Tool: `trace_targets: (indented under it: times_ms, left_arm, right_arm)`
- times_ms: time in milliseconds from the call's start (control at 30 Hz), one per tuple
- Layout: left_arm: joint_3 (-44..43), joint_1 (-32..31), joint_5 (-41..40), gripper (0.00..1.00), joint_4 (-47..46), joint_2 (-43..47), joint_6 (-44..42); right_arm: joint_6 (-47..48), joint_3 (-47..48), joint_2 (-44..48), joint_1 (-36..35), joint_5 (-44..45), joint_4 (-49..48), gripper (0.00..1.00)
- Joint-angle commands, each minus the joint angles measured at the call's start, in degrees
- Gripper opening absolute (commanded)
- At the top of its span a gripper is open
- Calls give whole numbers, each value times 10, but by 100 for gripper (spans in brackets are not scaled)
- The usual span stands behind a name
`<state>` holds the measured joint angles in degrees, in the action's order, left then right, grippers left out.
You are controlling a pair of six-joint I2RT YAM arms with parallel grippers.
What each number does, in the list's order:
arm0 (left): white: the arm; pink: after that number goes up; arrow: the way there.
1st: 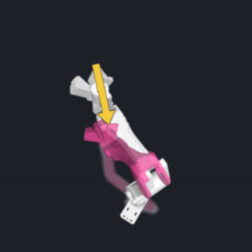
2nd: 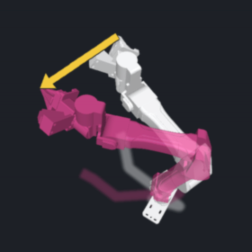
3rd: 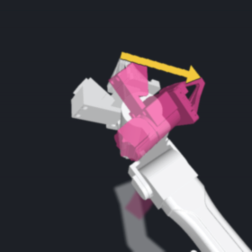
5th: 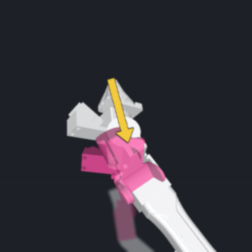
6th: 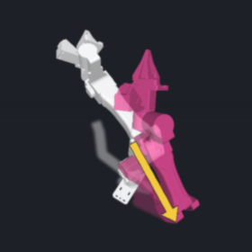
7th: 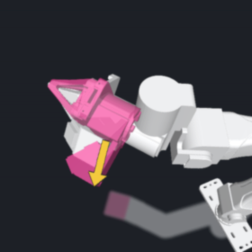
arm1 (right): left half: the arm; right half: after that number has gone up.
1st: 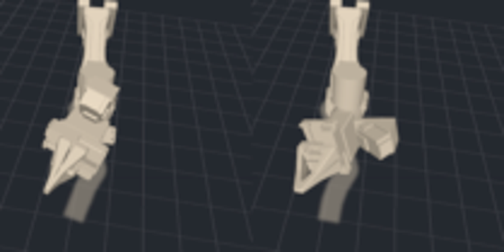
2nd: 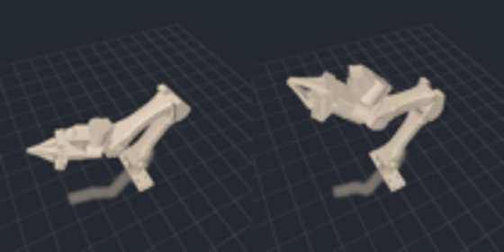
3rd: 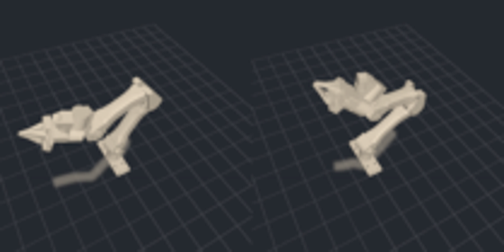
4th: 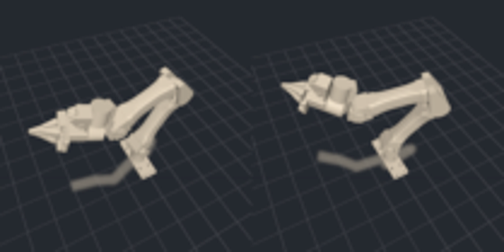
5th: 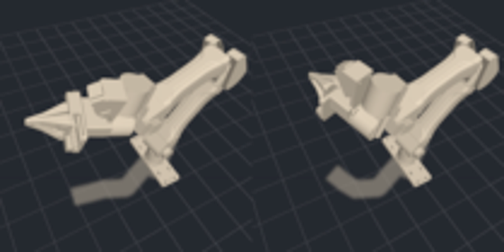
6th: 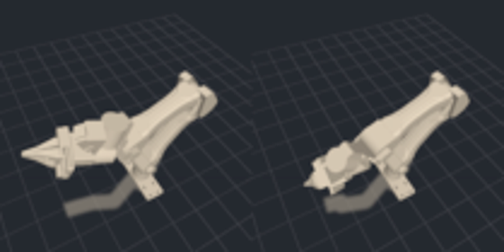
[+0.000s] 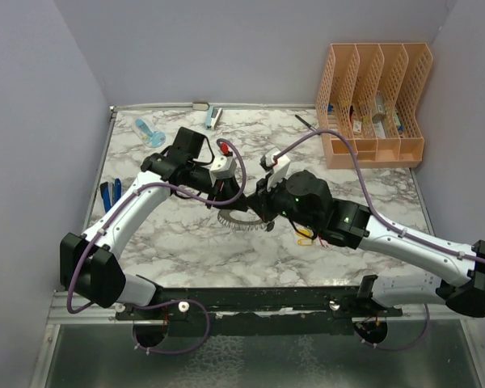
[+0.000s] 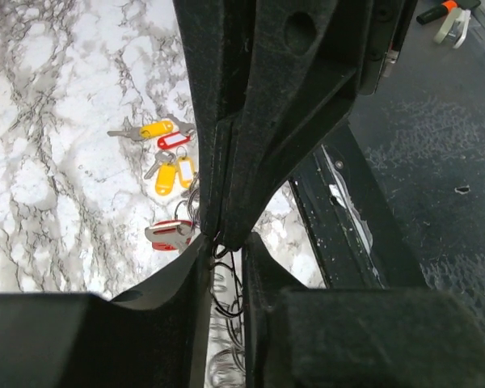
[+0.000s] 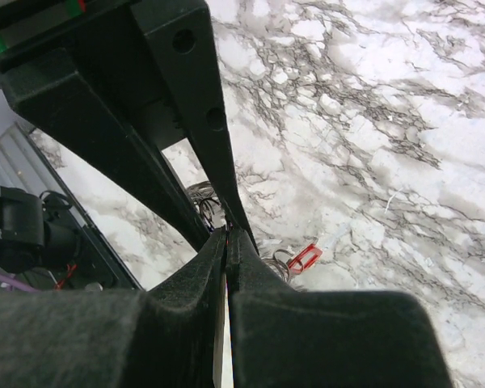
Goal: Put the keys on the keyring
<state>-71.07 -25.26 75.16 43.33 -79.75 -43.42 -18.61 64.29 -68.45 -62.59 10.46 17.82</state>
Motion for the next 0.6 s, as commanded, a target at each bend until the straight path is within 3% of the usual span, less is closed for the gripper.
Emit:
trace_targets:
  times_ms: [0, 300, 567]
  left_arm:
    - [-3, -2, 25, 11, 20, -4, -33]
    - [-1, -2, 31, 12, 18, -13, -33]
    - [-3, -3, 28, 34, 15, -19, -33]
  right_arm:
    - [-16, -24, 38, -2, 14, -62, 1]
    - [-17, -90, 90, -2, 13, -148, 1]
    - [-4, -106, 107, -2, -11, -175, 1]
